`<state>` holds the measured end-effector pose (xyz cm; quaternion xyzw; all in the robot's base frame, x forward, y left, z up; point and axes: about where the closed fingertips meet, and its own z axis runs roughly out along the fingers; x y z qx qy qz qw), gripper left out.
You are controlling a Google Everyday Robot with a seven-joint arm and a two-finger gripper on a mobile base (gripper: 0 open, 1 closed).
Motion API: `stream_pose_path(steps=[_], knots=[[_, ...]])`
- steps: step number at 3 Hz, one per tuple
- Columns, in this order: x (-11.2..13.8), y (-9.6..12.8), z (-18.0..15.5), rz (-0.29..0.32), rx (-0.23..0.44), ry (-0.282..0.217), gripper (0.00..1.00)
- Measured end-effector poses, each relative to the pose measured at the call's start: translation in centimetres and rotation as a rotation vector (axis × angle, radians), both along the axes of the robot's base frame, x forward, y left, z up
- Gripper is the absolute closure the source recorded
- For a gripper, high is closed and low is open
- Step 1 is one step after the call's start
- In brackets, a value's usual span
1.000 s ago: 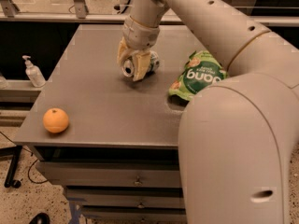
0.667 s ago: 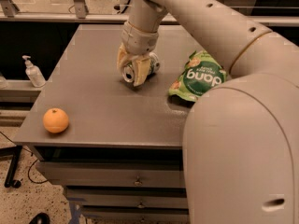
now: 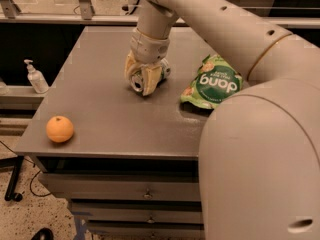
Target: Knock 7up can over
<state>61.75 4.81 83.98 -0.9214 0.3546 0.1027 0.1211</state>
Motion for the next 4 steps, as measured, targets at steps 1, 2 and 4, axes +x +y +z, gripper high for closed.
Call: stream_pose_path(steps=[1,2,4], knots=[[-0.1,0.0,-0.1,0.006,-0.003,0.000,0.14],[0.1,-0.1,-0.2,-0.002,0.001,0.002,0.00],[1.2,-0.6,0.7,-0.101,0.082,0.032,0.00]])
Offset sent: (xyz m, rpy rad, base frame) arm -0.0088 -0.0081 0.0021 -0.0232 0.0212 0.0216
